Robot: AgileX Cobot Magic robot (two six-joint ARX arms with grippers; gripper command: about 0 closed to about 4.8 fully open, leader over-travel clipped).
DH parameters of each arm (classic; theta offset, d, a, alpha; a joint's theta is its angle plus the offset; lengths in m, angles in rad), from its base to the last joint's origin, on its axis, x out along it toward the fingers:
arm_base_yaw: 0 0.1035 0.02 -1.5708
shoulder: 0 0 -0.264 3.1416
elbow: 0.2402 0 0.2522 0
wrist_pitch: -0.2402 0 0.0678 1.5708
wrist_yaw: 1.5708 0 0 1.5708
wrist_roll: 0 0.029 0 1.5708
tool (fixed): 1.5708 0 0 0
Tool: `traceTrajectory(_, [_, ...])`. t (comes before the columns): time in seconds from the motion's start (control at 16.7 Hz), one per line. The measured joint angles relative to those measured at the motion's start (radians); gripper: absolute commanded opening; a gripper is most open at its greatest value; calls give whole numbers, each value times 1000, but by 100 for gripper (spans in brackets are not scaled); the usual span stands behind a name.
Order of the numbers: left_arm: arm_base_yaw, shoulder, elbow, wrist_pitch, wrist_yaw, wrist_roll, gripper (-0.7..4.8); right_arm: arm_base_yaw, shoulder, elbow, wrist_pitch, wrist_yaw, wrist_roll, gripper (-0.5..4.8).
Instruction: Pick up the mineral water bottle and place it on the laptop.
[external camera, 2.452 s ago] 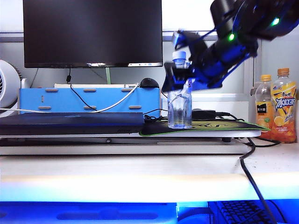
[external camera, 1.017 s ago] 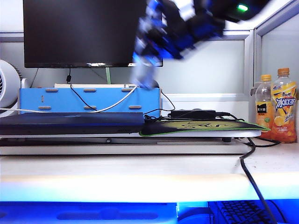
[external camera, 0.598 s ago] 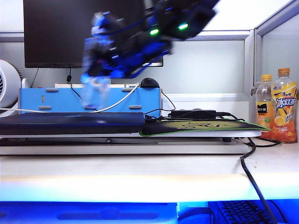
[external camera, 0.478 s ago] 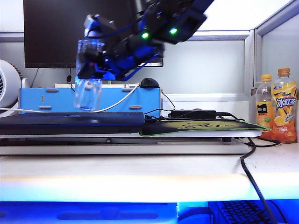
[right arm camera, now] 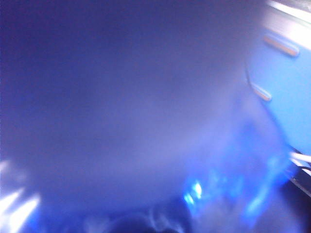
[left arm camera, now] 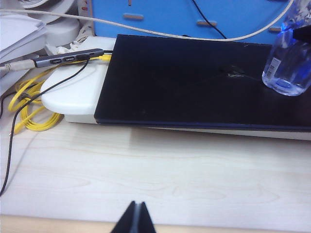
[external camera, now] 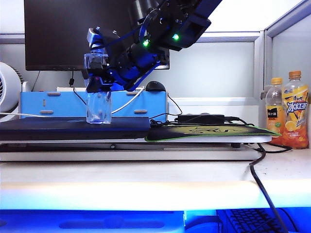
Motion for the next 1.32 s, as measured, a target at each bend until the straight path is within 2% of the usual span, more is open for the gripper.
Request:
traceTrajectory(0.3, [0, 0, 0, 0, 0, 0, -2, 2, -28, 3, 19, -3, -7, 479])
traceTrajectory(0.54, [0, 0, 0, 0, 0, 0, -2, 2, -174, 3, 19, 40, -7, 479])
traceTrajectory(0.6, [0, 0, 0, 0, 0, 0, -2, 2, -219, 3, 19, 58, -8, 430])
traceTrajectory(0.66, [0, 0, 0, 0, 0, 0, -2, 2, -293, 3, 12, 94, -11, 321])
traceTrajectory(0.78, [0, 0, 0, 0, 0, 0, -2, 2, -409, 4, -19, 136, -40, 46])
traceTrajectory(0.84, [0, 0, 0, 0, 0, 0, -2, 2, -483, 4, -51, 170, -72, -2])
traceTrajectory(1.02, [0, 0, 0, 0, 0, 0, -2, 2, -677, 8, -168, 244, -151, -1])
traceTrajectory(1.2, [0, 0, 0, 0, 0, 0, -2, 3, -994, 10, -406, 309, -163, -1])
traceTrajectory(1.32, [0, 0, 0, 0, 0, 0, -2, 3, -1103, 9, -528, 337, -164, -1])
